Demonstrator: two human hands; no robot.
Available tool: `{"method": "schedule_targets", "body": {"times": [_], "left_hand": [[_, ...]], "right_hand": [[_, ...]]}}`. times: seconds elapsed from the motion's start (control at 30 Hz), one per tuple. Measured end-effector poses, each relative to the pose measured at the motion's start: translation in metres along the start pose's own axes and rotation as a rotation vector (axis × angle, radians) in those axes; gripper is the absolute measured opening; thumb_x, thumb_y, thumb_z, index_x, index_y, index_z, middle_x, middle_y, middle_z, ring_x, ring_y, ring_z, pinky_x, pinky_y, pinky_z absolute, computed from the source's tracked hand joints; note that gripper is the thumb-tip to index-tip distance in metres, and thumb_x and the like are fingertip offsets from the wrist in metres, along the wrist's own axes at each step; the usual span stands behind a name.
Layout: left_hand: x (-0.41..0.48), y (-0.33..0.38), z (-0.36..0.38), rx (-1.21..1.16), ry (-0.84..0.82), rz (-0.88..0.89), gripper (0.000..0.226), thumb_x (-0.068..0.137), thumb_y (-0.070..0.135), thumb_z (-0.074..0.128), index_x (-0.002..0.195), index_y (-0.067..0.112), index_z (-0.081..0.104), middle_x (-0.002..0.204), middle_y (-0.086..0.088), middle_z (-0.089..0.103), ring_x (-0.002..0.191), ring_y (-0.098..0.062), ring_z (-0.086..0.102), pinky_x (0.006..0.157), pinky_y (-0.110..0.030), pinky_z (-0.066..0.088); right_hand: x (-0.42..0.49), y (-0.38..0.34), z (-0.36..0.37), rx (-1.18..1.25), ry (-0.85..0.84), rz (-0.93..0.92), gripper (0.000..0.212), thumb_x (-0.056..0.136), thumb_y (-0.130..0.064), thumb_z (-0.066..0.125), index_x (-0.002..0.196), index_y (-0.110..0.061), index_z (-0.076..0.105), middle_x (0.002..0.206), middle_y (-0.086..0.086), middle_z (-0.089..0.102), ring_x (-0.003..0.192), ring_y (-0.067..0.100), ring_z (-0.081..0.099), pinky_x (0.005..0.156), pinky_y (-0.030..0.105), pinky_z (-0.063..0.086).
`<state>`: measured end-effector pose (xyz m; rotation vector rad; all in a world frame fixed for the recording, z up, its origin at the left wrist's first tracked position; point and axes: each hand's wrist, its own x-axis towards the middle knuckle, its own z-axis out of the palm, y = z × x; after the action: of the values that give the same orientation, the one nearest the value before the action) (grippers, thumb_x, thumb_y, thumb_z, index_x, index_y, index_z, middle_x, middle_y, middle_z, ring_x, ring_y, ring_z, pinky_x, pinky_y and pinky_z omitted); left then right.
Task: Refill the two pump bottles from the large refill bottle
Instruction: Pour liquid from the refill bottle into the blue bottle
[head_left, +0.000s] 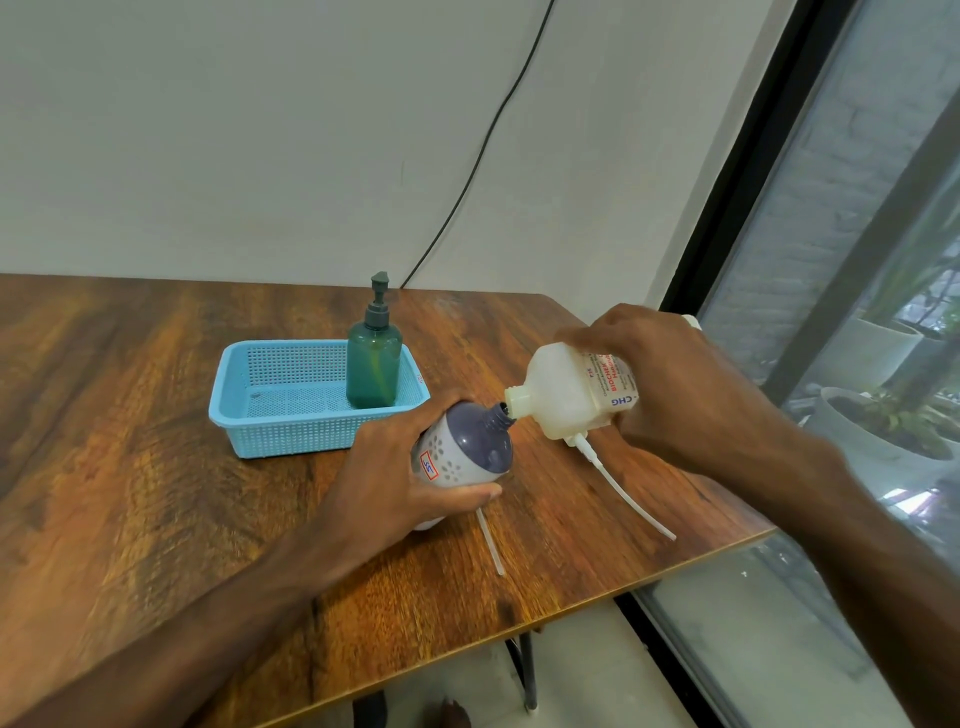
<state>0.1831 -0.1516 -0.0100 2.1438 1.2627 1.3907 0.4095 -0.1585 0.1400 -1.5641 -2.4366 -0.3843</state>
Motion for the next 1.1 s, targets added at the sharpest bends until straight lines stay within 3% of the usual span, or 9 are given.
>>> {"method": "schedule_targets", "body": {"times": [0.13,0.37,0.53,1.1], "left_hand": [[0.000,-0.001,0.000,-0.001,-0.003,-0.001,0.081,0.064,0.058,0.090,0.134,0.036,0.056,0.113,0.026,0.065,0.107,0.004,0.062,0.086,-0.015,0.054],[0.000,-0.002,0.001,0.017,0.006,-0.023,0.082,0.061,0.070,0.082,0.132,0.047,0.048,0.113,0.035,0.058,0.109,0.011,0.057,0.086,-0.004,0.047],[0.001,-0.004,0.001,0.015,0.001,-0.015,0.087,0.063,0.064,0.087,0.138,0.034,0.056,0.115,0.025,0.065,0.107,0.004,0.062,0.087,-0.012,0.052],[-0.001,-0.003,0.001,-0.007,-0.002,-0.032,0.086,0.063,0.060,0.089,0.137,0.032,0.057,0.116,0.023,0.066,0.108,0.004,0.062,0.086,-0.010,0.052]], "right_hand": [[0.000,-0.001,0.000,-0.010,0.000,0.005,0.079,0.072,-0.015,0.084,0.142,-0.034,0.052,0.132,-0.006,0.060,0.127,0.015,0.051,0.105,0.039,0.042],[0.001,-0.003,-0.003,-0.022,-0.028,0.019,0.080,0.072,-0.014,0.083,0.143,-0.034,0.051,0.134,-0.007,0.058,0.128,0.015,0.050,0.106,0.038,0.042],[0.002,-0.005,-0.005,-0.015,-0.022,0.017,0.080,0.071,-0.013,0.083,0.142,-0.033,0.052,0.133,-0.006,0.059,0.127,0.016,0.051,0.106,0.039,0.043],[0.004,-0.012,-0.012,-0.084,-0.003,-0.020,0.077,0.070,-0.010,0.080,0.138,-0.035,0.055,0.125,-0.006,0.062,0.121,0.017,0.054,0.099,0.035,0.043]]}}
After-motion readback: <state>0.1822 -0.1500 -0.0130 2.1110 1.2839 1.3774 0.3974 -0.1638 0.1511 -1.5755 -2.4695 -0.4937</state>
